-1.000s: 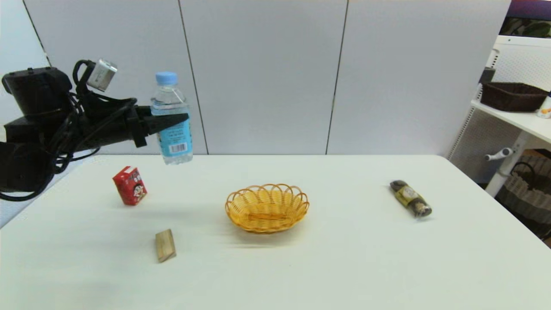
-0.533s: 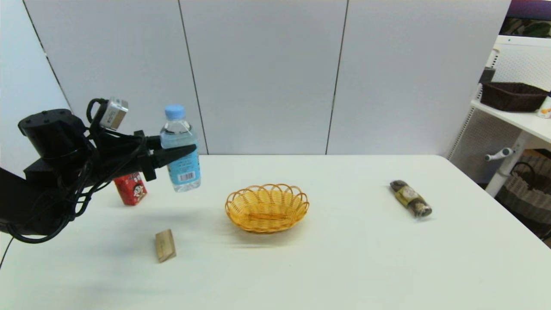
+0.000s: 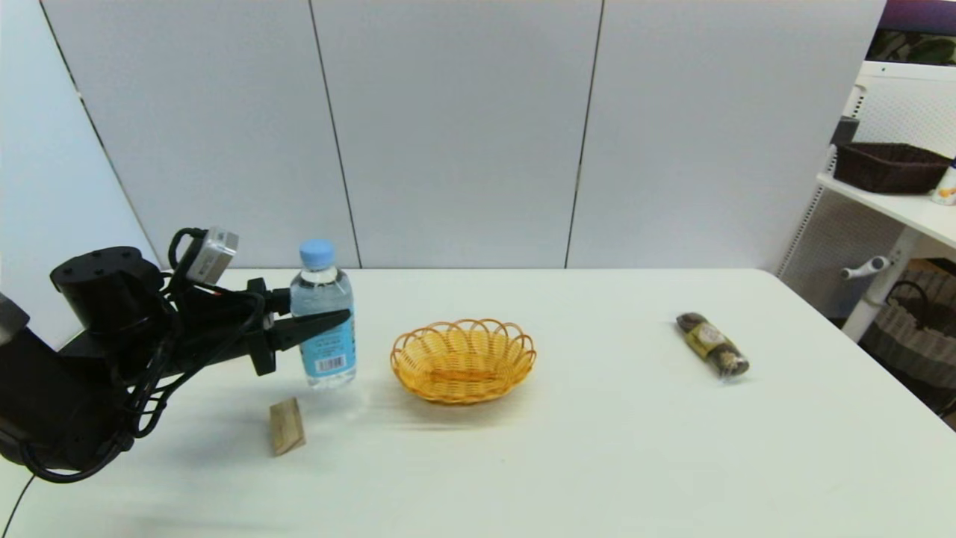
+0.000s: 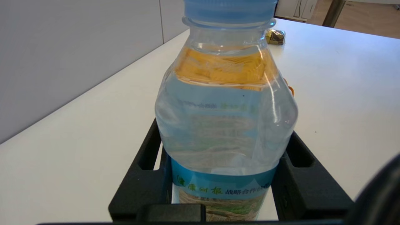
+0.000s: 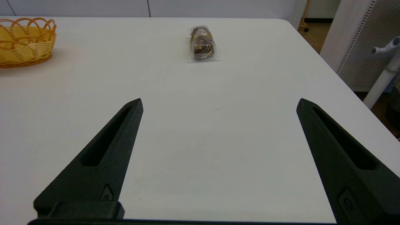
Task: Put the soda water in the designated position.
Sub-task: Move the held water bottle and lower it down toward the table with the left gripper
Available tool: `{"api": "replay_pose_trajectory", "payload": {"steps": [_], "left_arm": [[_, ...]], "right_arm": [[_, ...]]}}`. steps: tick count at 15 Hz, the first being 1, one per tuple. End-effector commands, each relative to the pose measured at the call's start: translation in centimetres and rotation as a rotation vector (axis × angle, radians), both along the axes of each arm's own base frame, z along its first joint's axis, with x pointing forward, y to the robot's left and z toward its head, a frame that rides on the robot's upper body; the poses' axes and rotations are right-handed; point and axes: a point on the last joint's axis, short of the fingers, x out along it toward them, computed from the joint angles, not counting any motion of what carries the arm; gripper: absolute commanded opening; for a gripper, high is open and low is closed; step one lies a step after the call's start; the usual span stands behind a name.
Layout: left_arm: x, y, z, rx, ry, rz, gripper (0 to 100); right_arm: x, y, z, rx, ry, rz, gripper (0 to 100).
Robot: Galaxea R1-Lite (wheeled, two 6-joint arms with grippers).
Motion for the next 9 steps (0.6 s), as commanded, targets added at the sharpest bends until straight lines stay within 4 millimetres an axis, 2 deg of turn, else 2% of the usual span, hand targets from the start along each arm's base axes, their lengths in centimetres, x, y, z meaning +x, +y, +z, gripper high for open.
{"api": "replay_pose_trajectory", "payload": {"steps": [1, 9], "left_arm": [[0.5, -0.6, -1.6, 0.001, 0.019, -0.024, 0], [1.2, -1.7, -3.1, 0.010, 0.036, -0.058, 0]], "right_arm": [[0.0, 0.0, 0.0, -0.001, 0.001, 0.000, 100], [0.0, 0.0, 0.0, -0.001, 0.000, 0.000, 100]]}}
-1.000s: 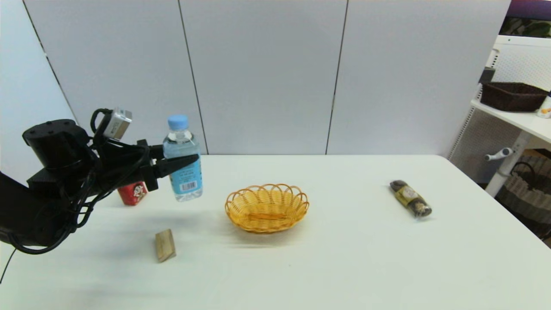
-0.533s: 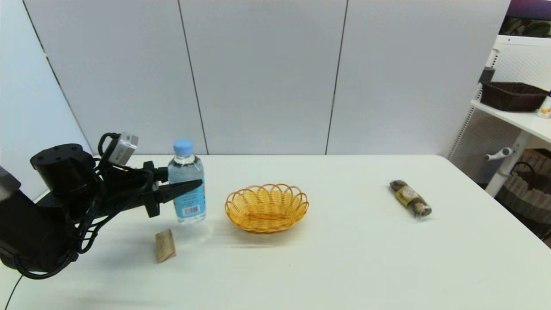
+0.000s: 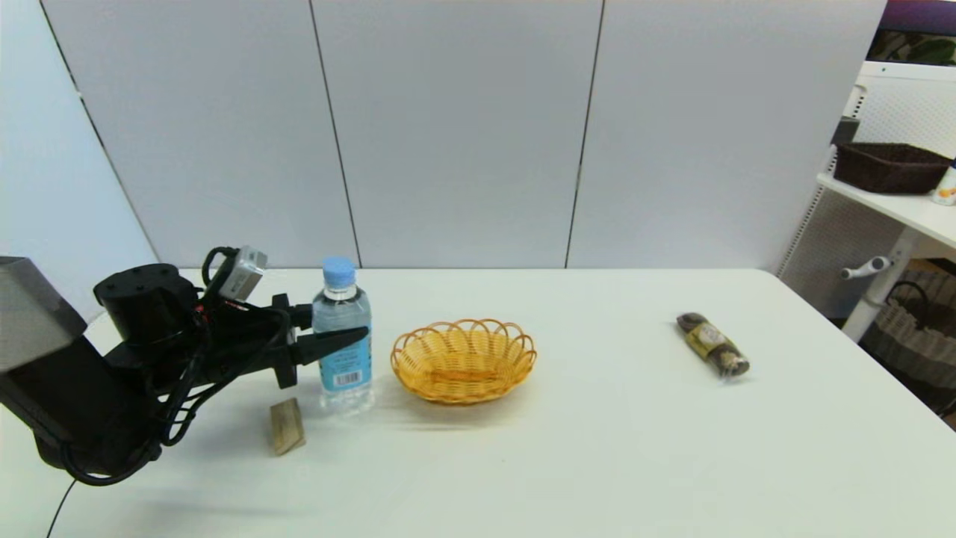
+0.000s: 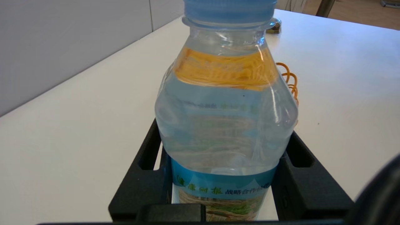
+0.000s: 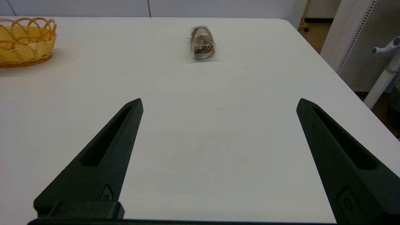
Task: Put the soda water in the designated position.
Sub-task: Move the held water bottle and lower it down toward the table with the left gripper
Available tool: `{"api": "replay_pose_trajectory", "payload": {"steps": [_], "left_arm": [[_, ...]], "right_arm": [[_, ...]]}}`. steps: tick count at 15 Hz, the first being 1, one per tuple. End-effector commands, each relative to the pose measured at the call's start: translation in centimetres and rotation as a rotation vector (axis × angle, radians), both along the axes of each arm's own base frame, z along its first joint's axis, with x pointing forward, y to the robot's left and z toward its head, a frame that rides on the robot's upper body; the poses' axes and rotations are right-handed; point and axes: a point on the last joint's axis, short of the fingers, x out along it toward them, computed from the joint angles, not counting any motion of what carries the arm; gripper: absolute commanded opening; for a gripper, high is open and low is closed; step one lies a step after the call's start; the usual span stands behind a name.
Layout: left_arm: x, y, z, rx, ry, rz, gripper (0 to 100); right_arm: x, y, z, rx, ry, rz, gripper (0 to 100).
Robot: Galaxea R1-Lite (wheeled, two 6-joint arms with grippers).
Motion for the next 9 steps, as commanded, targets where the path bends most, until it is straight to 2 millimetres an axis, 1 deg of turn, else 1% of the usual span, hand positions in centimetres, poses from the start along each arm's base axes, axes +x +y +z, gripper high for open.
{"api": "replay_pose_trajectory", "payload": {"steps": [1, 5, 7, 9], "left_arm": [[0.3, -0.2, -0.7, 0.004, 0.008, -0.010, 0], [0.6, -0.2, -0.7, 0.003, 0.000, -0.006, 0], [1.4, -0.3, -0.2, -0.002, -0.026, -0.002, 0], [1.6, -0.3, -0.3, -0.002, -0.026, 0.006, 0]], "right_arm": [[0.0, 0.0, 0.0, -0.001, -0.002, 0.001, 100], [0.0, 0.0, 0.0, -0.001, -0.001, 0.001, 100], [0.0, 0.0, 0.0, -0.001, 0.001, 0.000, 100], [0.0, 0.0, 0.0, -0.001, -0.002, 0.000, 100]]}}
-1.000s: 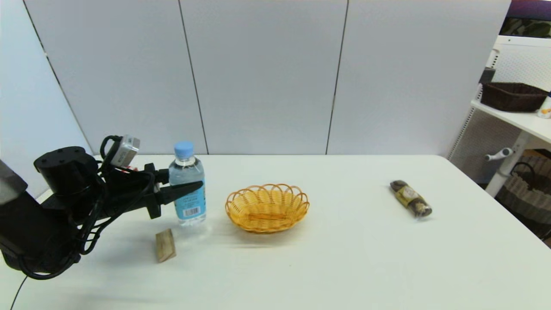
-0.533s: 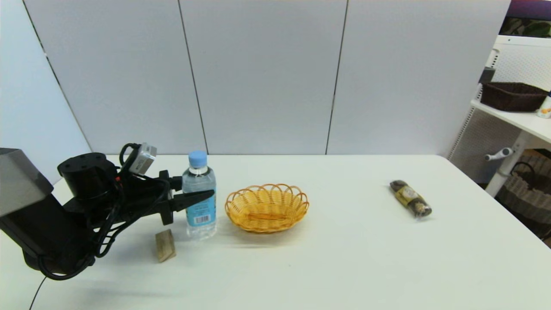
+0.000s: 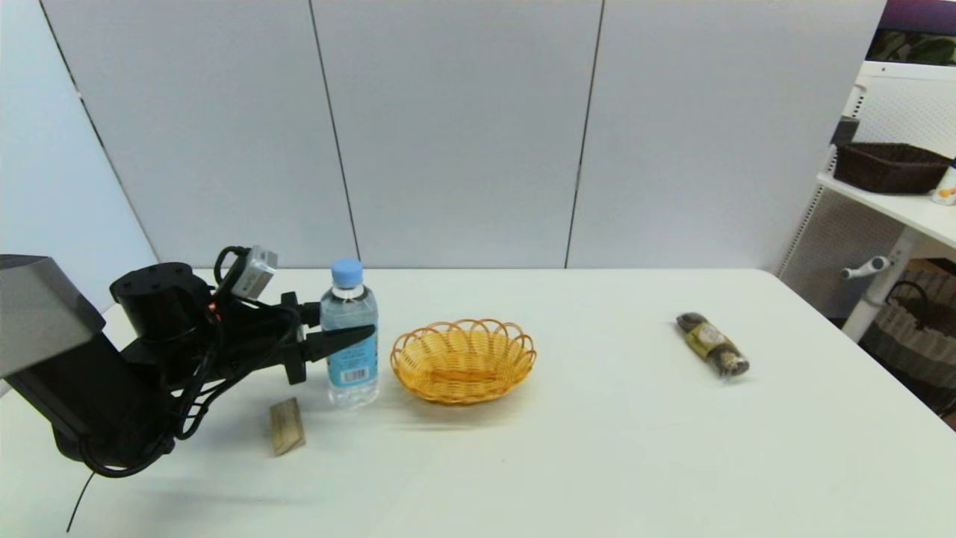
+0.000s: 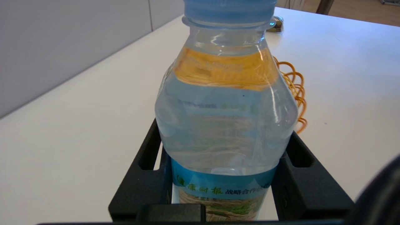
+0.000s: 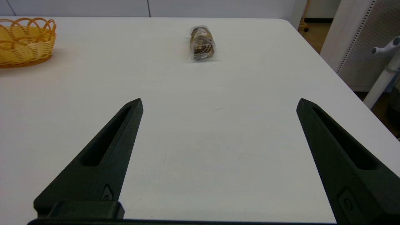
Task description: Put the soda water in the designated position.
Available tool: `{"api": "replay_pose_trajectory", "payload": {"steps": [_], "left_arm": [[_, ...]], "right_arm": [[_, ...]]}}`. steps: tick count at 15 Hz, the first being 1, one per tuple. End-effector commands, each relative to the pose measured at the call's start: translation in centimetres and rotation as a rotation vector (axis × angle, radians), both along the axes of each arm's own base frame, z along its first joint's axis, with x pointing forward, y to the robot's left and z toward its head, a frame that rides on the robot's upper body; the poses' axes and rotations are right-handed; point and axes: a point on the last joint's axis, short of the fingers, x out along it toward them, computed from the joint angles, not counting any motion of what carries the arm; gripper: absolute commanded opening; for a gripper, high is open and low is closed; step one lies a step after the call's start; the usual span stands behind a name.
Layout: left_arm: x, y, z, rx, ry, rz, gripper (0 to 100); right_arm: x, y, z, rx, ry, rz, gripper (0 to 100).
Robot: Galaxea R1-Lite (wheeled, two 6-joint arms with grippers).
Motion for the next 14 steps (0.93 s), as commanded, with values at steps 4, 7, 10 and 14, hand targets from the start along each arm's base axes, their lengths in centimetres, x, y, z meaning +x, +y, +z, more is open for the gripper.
{"api": "replay_pose_trajectory", "payload": {"steps": [4, 7, 10, 14], "left_arm": [[0.78, -0.06, -0.68, -0.001, 0.005, 0.002, 0], [0.79, -0.06, -0.88, 0.002, 0.009, 0.002, 100], [0.88, -0.02, -1.04, 0.002, 0.011, 0.004, 100], [0.82, -0.01, -0.71, 0.001, 0.001, 0.004, 100]], "right_arm": [[0.01, 0.00, -0.01, 0.000, 0.001, 0.001, 100], [0.01, 0.00, -0.01, 0.000, 0.001, 0.001, 100], [0.01, 0.00, -0.01, 0.000, 0.001, 0.001, 100], [0.01, 0.00, -0.01, 0.000, 0.001, 0.000, 100]]}}
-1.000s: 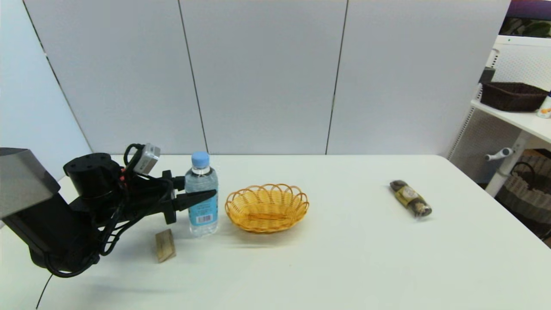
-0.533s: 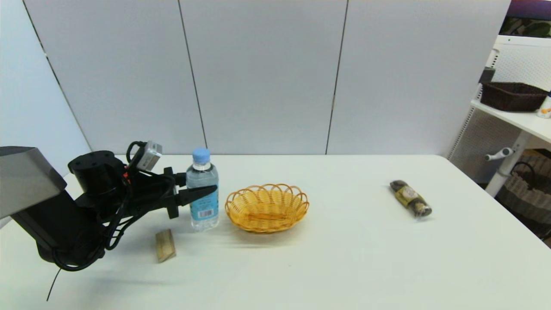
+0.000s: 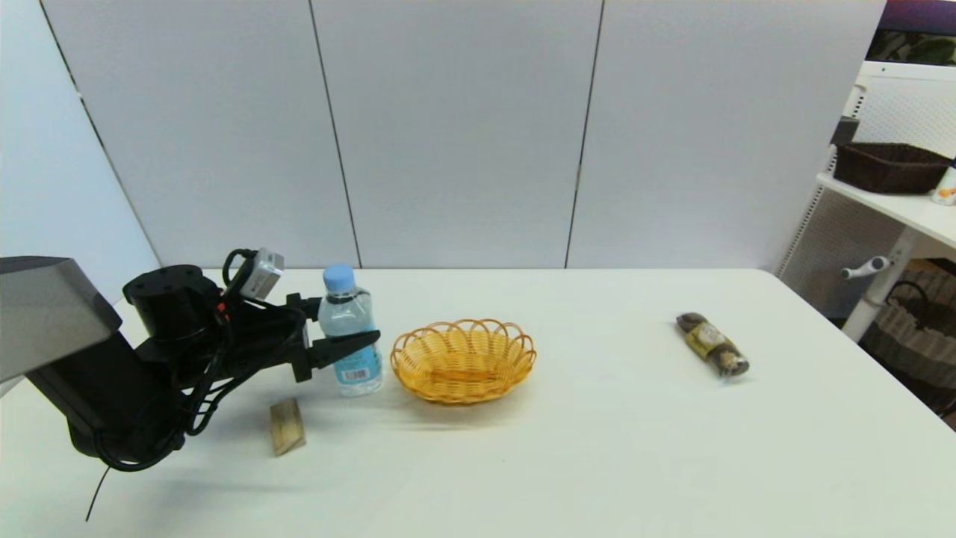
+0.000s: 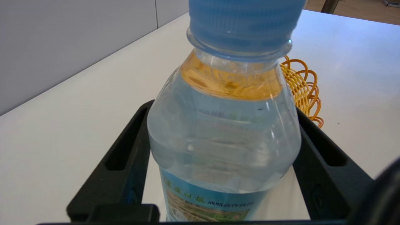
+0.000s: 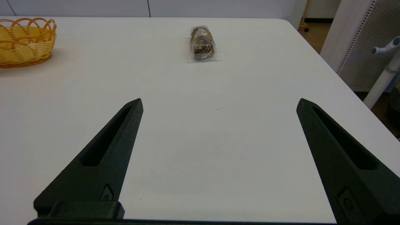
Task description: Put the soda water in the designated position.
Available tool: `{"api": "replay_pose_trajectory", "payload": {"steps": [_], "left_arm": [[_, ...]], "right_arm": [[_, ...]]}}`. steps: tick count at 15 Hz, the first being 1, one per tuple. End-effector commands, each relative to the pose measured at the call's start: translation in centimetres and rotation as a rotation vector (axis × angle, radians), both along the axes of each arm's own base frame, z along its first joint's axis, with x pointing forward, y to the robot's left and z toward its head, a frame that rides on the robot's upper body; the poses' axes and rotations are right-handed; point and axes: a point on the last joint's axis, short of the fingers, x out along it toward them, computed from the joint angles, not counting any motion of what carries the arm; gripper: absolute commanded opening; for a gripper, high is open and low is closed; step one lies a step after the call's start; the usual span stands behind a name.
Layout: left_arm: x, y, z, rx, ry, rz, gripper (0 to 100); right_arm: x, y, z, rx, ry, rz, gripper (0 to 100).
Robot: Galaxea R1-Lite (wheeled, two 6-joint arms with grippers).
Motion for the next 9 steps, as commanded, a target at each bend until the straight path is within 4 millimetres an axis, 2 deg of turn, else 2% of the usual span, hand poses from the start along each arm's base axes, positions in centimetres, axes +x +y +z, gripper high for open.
{"api": "replay_pose_trajectory", "payload": {"steps": [1, 3, 6, 7, 9], "left_arm": [[-0.3, 0.0, 1.4, -0.009, -0.037, -0.004, 100], [-1.3, 0.4, 4.4, -0.041, -0.072, 0.024, 100], [-4.1, 1.4, 10.8, -0.147, -0.102, 0.103, 100], [-5.4, 1.9, 13.5, -0.181, -0.114, 0.146, 100], [-7.6, 3.0, 17.6, -0.193, -0.107, 0.224, 100]], "right_arm": [[0.0, 0.0, 0.0, -0.001, 0.001, 0.000, 100], [0.0, 0.0, 0.0, -0.001, 0.001, 0.001, 100], [0.0, 0.0, 0.0, -0.001, -0.002, 0.000, 100], [0.0, 0.0, 0.0, -0.001, 0.001, 0.001, 100], [0.0, 0.0, 0.0, -0.001, 0.001, 0.001, 100]]}}
